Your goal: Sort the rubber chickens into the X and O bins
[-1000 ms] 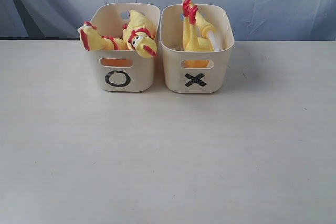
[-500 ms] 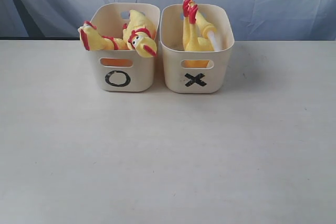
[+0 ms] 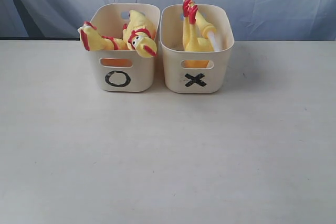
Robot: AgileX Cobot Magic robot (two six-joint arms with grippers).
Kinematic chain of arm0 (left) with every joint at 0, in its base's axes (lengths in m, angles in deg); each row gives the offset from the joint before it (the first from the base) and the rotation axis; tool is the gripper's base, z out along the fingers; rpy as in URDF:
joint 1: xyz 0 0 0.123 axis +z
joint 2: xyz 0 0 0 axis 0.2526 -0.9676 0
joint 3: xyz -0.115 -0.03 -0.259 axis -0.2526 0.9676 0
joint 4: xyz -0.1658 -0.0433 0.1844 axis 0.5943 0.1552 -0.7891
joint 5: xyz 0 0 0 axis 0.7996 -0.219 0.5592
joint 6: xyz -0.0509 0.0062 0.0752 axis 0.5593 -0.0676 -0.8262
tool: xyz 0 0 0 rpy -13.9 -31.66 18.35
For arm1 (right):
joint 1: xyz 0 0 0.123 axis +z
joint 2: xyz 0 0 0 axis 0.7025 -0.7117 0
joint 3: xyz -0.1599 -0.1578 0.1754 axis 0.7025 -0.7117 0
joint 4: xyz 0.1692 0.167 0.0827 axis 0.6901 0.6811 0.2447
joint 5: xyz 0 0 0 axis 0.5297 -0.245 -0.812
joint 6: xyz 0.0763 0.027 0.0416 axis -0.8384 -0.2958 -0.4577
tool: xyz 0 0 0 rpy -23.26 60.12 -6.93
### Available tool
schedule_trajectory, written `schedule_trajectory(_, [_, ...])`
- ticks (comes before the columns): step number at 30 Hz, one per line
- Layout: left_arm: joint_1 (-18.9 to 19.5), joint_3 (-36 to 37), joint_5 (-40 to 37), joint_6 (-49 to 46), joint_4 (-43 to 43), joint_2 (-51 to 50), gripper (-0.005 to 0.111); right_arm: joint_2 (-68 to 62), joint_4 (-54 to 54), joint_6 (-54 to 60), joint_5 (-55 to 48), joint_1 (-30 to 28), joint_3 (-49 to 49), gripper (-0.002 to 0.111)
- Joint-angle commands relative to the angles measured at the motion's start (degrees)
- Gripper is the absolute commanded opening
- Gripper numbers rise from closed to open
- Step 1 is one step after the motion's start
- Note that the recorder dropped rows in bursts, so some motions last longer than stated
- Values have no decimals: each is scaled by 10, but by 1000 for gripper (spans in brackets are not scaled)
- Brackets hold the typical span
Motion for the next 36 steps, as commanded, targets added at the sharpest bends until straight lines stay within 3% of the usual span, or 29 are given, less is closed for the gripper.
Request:
schedule_trajectory(1, [2, 1, 3, 1, -4, 4, 0, 1, 0, 0, 4, -2, 2, -1])
schedule_trajectory(9, [2, 1, 3, 1, -3, 4, 0, 1, 0, 0, -33, -2, -9, -1])
schedule_trajectory(15, [2, 1, 3, 1, -3, 4, 0, 1, -317, 0, -131, -2, -52, -1])
schedule_trajectory(25, [2, 1, 3, 1, -3, 4, 0, 1, -324, 0, -182, -2, -64, -1])
schedule_trajectory(27, [2, 1, 3, 1, -3, 4, 0, 1, -398, 0, -182, -2, -64, -1])
schedule_trajectory(32, [2, 1, 3, 1, -3, 4, 0, 1, -703, 0, -185, -2, -64, -1])
schedule_trajectory(36, [2, 1, 3, 1, -3, 4, 0, 1, -843, 0, -185, -2, -64, -1])
